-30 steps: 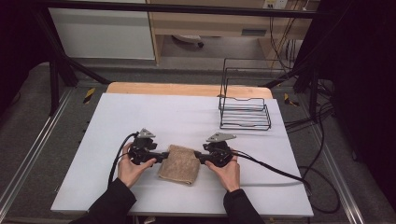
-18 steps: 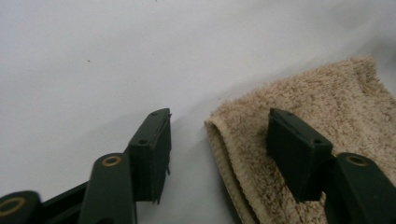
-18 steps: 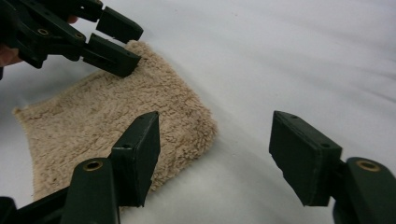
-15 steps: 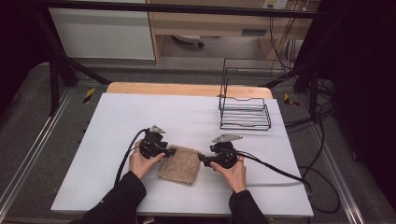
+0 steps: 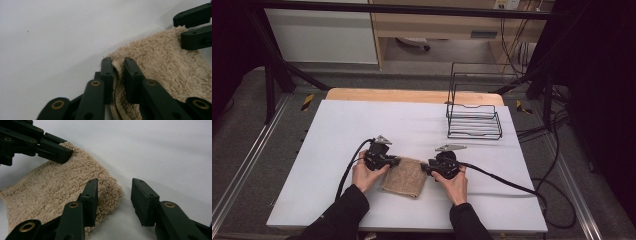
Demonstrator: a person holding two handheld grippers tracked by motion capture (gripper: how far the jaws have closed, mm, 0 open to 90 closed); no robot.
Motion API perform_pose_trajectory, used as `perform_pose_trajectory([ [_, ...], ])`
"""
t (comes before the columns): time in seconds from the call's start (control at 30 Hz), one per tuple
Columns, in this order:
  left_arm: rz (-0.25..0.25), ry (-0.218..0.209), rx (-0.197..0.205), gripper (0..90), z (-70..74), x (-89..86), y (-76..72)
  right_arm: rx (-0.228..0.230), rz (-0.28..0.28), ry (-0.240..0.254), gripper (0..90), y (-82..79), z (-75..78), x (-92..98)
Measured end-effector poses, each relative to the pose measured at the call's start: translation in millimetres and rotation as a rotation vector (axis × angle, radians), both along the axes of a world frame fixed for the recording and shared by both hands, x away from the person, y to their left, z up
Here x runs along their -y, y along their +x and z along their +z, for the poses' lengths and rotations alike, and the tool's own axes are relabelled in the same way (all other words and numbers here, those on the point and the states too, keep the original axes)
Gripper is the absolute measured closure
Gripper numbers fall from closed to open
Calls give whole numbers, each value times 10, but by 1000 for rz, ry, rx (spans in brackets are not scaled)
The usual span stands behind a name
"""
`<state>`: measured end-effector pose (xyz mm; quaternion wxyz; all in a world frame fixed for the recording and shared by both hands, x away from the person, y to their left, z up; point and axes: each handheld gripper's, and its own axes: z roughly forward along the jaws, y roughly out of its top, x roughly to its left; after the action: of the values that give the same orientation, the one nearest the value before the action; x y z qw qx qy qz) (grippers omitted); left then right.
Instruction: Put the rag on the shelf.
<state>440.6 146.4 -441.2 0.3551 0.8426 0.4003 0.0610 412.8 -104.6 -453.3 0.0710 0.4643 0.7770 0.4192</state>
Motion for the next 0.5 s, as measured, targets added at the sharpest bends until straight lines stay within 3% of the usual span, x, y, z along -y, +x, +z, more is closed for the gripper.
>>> perform_pose_trajectory([
  [0.5,-8,11,14,835,15,4,-21,-69,-8,28,795,18,-29,-52],
])
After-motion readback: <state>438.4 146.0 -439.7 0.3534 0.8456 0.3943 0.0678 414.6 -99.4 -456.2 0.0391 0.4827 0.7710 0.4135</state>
